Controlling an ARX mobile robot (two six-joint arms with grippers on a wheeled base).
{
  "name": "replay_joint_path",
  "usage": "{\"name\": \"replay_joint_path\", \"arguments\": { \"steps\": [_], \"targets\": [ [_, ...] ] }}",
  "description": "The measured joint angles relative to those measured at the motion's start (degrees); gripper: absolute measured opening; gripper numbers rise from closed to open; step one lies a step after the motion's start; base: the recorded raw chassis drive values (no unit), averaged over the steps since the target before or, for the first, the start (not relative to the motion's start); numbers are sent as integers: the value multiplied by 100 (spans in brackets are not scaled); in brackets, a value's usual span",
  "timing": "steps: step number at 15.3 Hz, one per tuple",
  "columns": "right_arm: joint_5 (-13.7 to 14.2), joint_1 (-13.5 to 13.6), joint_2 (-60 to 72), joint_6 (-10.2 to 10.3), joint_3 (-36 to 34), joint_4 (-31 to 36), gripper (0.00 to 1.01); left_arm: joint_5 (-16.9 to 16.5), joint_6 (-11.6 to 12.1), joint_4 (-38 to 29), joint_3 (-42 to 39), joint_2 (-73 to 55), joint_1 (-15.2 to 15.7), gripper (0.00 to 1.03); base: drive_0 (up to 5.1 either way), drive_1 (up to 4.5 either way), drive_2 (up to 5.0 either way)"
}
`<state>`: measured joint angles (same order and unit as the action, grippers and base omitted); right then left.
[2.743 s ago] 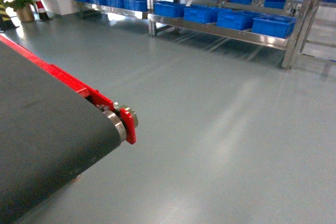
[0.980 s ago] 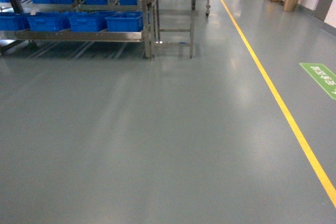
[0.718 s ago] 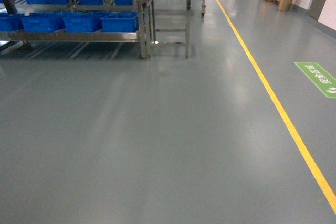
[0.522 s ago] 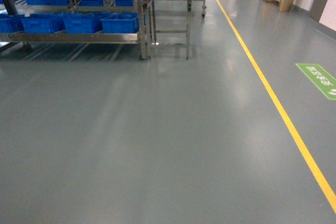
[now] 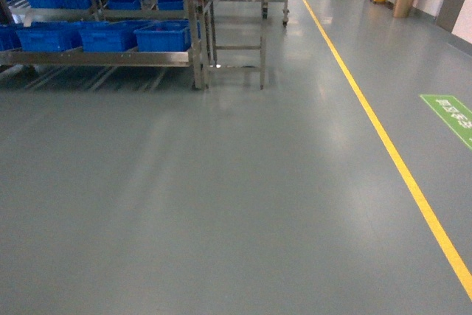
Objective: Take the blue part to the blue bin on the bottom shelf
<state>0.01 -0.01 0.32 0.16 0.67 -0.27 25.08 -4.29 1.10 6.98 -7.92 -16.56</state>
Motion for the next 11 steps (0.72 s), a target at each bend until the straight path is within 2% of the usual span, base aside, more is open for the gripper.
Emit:
{"name": "replay_joint_path", "arguments": {
  "steps": [5, 11],
  "targets": [
    [-2, 0, 0, 0, 0, 13, 98, 15, 0, -2, 0, 0, 0, 44, -163, -163, -163],
    [0, 0, 0, 0, 0, 7, 98, 2, 0, -15, 0, 2, 0, 44, 6, 436, -425]
  ]
}}
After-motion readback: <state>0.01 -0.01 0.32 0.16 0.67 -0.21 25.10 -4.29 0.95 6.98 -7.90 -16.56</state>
